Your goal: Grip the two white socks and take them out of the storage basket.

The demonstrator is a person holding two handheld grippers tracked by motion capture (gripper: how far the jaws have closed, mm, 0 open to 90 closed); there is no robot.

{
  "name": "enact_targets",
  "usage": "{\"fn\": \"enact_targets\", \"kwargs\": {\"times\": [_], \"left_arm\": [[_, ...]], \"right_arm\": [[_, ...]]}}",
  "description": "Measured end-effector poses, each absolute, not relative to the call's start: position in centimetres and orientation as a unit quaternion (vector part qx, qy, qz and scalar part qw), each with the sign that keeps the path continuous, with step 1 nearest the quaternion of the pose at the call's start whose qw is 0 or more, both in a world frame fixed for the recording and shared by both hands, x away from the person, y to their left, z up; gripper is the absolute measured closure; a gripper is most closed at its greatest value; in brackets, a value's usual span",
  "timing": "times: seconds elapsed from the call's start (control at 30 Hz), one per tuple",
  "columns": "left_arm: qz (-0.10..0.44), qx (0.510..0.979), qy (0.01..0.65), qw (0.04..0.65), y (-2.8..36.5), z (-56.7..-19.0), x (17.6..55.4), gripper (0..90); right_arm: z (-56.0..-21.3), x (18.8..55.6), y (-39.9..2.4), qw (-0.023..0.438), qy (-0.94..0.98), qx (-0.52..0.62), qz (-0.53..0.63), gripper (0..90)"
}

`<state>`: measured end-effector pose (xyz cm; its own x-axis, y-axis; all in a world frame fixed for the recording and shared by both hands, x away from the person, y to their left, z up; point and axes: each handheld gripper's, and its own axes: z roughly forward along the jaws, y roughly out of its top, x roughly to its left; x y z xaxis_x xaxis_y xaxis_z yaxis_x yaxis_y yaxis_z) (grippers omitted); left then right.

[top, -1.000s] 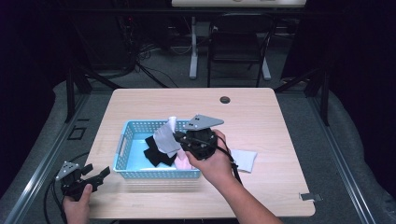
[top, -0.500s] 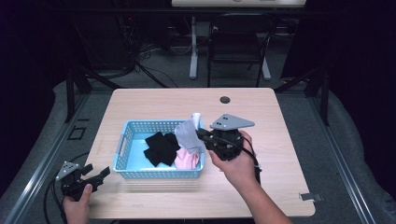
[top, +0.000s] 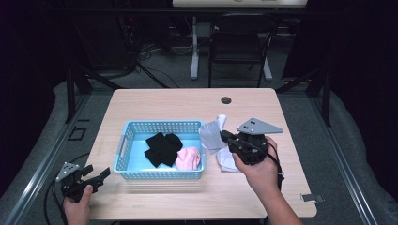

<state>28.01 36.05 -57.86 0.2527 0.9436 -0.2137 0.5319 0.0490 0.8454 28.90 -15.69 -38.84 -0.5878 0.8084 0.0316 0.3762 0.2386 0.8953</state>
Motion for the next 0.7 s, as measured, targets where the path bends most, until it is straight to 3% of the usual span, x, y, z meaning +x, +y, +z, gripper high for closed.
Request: {"fn": "enact_targets", "kwargs": {"times": [0.37, 0.7], "left_arm": [[0.228, 0.650, 0.568, 0.451, 36.1, -57.9, 28.0, 18.5], [0.228, 0.649, 0.568, 0.451, 36.1, -57.9, 28.0, 18.5]], "right_arm": [[-40.3, 28.8, -17.1, 0.232, 0.745, 0.418, 0.465, 88.2], [-43.7, 29.0, -17.3, 0.219, 0.746, 0.443, 0.446, 88.1]]}}
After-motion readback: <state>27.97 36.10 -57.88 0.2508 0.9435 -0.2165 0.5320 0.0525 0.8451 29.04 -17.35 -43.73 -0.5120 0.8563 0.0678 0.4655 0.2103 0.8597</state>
